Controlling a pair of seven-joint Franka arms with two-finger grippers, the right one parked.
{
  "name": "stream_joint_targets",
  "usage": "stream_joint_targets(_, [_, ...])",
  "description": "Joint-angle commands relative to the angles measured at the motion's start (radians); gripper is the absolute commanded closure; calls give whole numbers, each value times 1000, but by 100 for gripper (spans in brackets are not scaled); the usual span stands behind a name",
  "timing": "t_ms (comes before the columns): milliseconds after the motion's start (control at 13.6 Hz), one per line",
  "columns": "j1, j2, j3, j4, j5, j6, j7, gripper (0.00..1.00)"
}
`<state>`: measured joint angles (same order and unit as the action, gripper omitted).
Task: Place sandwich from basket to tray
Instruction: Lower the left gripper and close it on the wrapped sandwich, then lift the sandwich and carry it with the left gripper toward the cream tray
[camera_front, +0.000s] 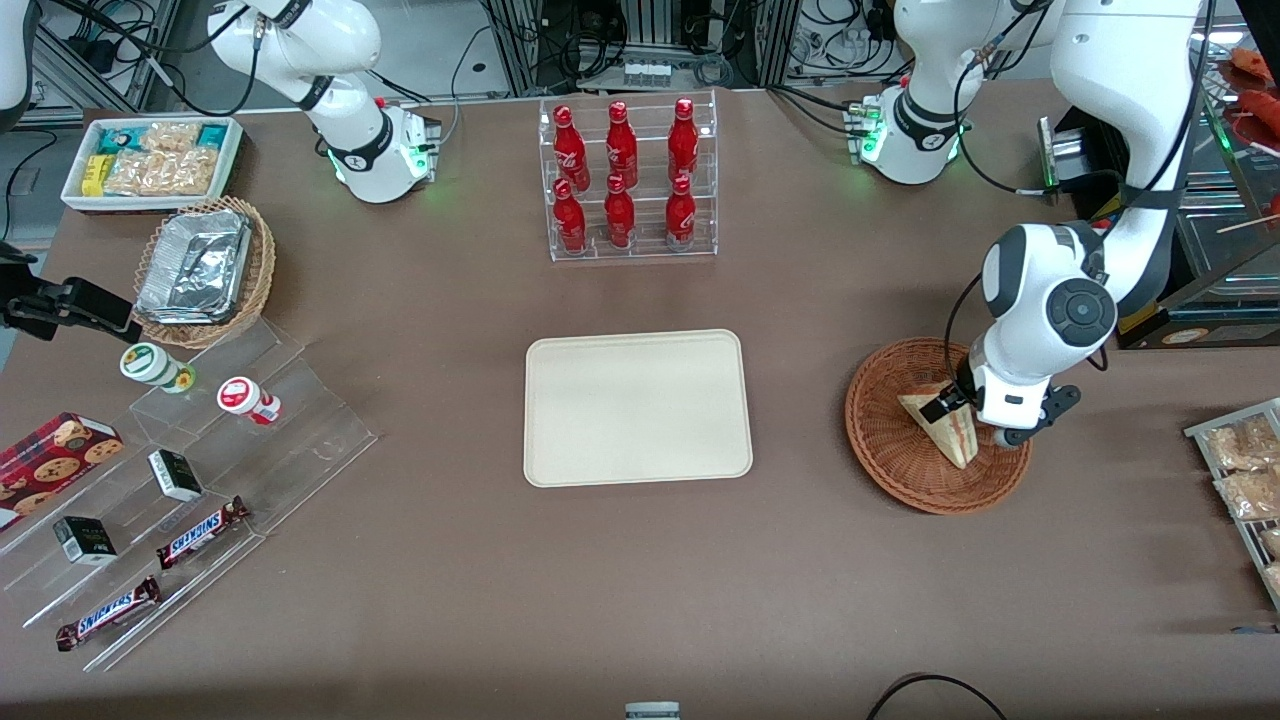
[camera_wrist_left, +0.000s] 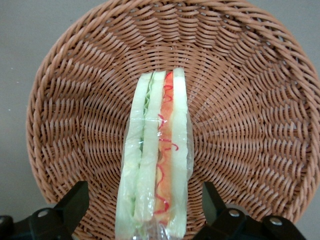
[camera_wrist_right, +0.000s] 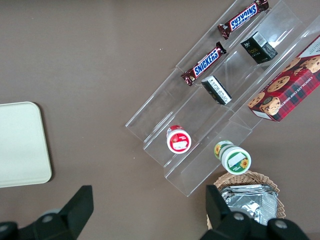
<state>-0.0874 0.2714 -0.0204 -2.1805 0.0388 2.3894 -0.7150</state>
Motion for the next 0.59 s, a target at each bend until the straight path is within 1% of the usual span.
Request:
stream_joint_targets(0, [0, 20, -3, 2, -3, 28, -21, 1])
stream_joint_targets(74, [0, 25, -3, 4, -7, 28, -27, 26])
stream_joint_targets(147, [-2, 22, -3, 4, -8, 28, -40, 75])
stream_joint_targets(221, [0, 20, -3, 7, -8, 24, -40, 100])
stream_joint_targets(368, [0, 17, -3, 19, -8, 10, -31, 100])
stream_joint_targets(516, [-3, 14, -4, 69, -8, -62, -27, 100])
